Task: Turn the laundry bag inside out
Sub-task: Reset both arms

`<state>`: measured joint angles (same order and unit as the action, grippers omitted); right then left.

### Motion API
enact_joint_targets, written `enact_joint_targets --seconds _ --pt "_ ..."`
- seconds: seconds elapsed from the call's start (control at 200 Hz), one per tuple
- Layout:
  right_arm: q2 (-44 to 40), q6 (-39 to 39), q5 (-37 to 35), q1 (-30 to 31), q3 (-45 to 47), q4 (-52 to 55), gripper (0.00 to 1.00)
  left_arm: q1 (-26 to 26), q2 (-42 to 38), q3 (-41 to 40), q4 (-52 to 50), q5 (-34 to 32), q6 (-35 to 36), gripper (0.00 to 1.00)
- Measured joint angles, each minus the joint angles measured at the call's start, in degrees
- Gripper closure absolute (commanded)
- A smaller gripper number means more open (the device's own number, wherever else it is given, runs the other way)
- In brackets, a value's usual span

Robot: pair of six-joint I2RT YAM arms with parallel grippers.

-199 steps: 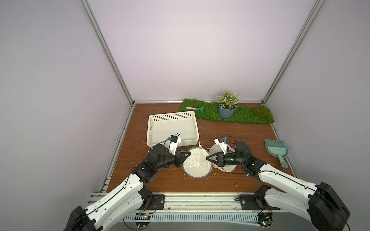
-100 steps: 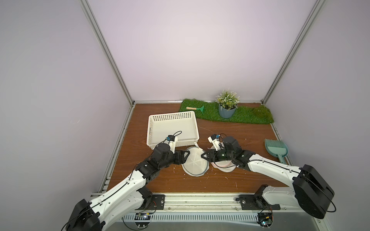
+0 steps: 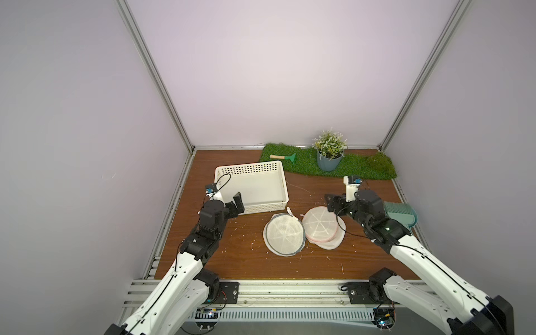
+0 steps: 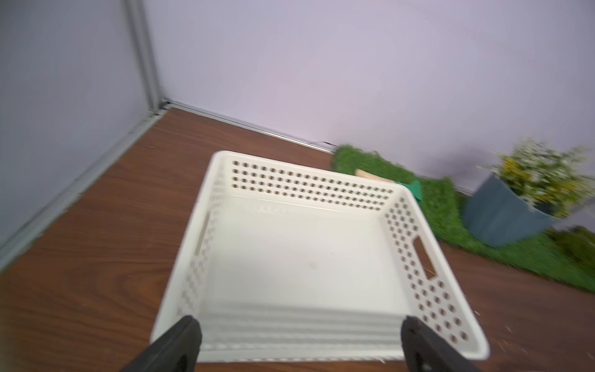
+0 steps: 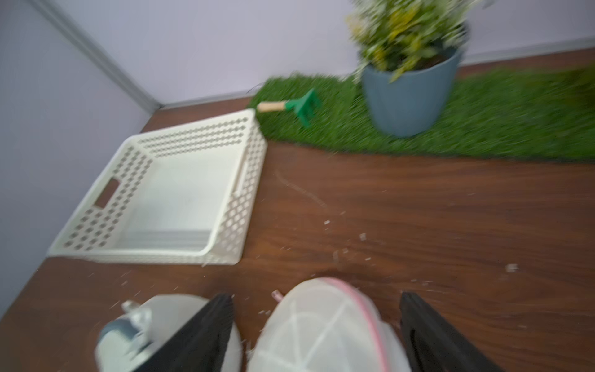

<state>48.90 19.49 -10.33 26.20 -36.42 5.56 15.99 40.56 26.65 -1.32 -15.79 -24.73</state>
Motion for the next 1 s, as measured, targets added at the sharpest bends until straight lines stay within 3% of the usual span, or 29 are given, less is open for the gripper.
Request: enact_joint_targets --seconds 0.095,0.195,0.39,0.585,0.821,1.001 --pt "-4.15 -5.60 -5.25 -4.90 7.52 -6.23 0.10 -5.03 0.11 -5.14 6.73 -1.29 4.83 0.00" --pt "-4.42 -11.45 -7.15 -8.50 16.92 -16.81 0.09 -6.91 2.36 -10.82 16.72 -2.03 10.67 0.00" --pt "7.52 -17.25 -4.31 -14.88 31.06 -41.09 0.08 -7.32 14.01 -20.98 39.74 -2.23 18.93 0.00" --pt "22.84 -19.87 0.00 -19.10 32.30 -63.52 0.07 -7.76 30.18 -24.35 65.42 0.39 23.37 0.00" --pt "38.12 -20.74 4.83 -22.40 30.71 -83.43 0.08 -11.23 46.25 -23.06 85.57 6.25 24.44 0.00" --pt "39.21 -20.57 5.11 -22.95 28.52 -82.95 0.01 -12.33 48.39 -22.62 88.46 6.25 23.80 0.00"
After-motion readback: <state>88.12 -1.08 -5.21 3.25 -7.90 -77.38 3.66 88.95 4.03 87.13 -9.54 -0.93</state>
